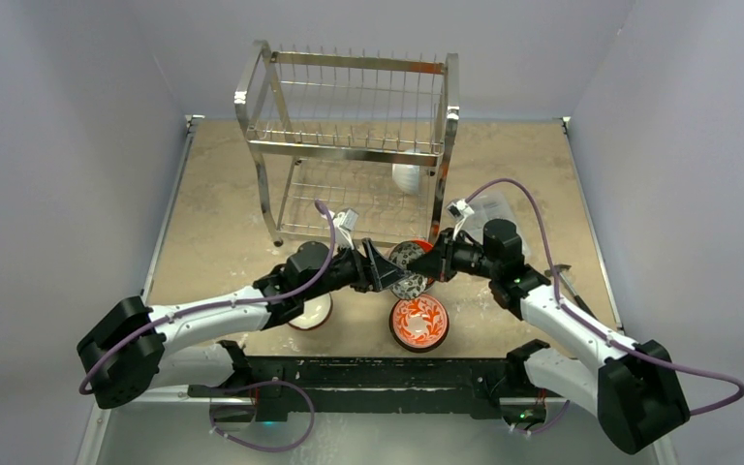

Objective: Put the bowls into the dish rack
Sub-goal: Adjust the bowl.

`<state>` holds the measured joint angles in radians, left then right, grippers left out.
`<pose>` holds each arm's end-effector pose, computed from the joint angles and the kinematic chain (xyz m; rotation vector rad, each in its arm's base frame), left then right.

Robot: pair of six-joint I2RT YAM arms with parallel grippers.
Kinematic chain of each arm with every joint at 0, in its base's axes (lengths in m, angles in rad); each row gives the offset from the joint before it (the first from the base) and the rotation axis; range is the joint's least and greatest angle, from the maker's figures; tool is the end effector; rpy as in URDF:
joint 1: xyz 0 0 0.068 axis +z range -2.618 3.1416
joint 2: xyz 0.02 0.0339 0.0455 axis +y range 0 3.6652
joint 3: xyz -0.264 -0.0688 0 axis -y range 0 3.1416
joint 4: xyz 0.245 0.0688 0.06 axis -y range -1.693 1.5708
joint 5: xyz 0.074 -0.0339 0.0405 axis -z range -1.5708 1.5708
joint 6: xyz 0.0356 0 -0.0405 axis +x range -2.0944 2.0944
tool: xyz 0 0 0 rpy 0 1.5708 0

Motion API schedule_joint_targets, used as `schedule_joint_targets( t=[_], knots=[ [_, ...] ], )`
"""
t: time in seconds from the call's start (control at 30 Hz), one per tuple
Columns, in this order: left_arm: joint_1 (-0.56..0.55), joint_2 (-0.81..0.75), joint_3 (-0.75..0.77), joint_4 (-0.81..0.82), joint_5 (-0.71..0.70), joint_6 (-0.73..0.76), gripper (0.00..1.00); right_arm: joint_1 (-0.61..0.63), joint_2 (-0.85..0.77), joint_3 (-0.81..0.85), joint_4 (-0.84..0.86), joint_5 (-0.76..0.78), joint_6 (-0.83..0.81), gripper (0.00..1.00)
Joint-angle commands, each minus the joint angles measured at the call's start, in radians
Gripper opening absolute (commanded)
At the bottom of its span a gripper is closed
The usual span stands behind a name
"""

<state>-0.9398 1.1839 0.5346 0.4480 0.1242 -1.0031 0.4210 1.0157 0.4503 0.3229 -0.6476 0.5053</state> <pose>0.1492 -0.2117 0.2358 0.0389 2.0378 -1.4438 0.1914 0.1092 0.2327 -0.4140 1.8982 1.2213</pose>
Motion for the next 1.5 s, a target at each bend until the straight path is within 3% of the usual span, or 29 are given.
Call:
schedule_joint_targets(
  t=[0.0,0.13,0.27,0.37,0.53,0.6,0.93,1.07,1.2,1.37,1.47],
  knots=[
    [-0.007,-0.013,-0.017,0.097,0.038,-0.013,0.60,-0.002,0.011,0.047,0.052,0.020,-0.002,0.00],
    [-0.008,-0.008,-0.012,0.096,0.036,-0.013,0.39,-0.002,0.014,0.047,0.049,0.022,-0.004,0.00],
    [-0.007,-0.001,-0.009,0.088,0.031,-0.011,0.30,-0.002,0.008,0.047,0.042,0.028,-0.005,0.02],
    [-0.007,0.007,-0.004,0.082,0.030,-0.015,0.22,-0.002,0.003,0.049,0.044,0.027,-0.005,0.17],
    [-0.003,0.011,-0.003,0.068,0.019,-0.017,0.08,-0.002,-0.011,0.057,0.048,0.026,-0.009,0.53],
    [0.007,0.011,-0.005,0.061,0.017,-0.022,0.00,-0.002,-0.026,0.057,0.048,0.032,-0.006,0.62],
    [0.112,-0.010,-0.027,0.077,0.072,-0.054,0.00,-0.002,-0.077,0.060,0.003,0.078,-0.022,0.78],
    [0.137,0.000,-0.037,0.133,0.108,-0.081,0.00,-0.002,-0.061,0.059,0.013,0.083,-0.025,0.77],
    [0.139,0.013,-0.045,0.187,0.133,-0.101,0.00,-0.002,-0.038,0.047,0.035,0.069,-0.020,0.67],
    [0.138,0.016,-0.050,0.209,0.154,-0.111,0.00,-0.002,-0.021,0.046,0.051,0.064,-0.020,0.43],
    [0.138,0.004,-0.054,0.200,0.160,-0.106,0.00,-0.002,-0.016,0.054,0.049,0.067,-0.020,0.17]
  ],
)
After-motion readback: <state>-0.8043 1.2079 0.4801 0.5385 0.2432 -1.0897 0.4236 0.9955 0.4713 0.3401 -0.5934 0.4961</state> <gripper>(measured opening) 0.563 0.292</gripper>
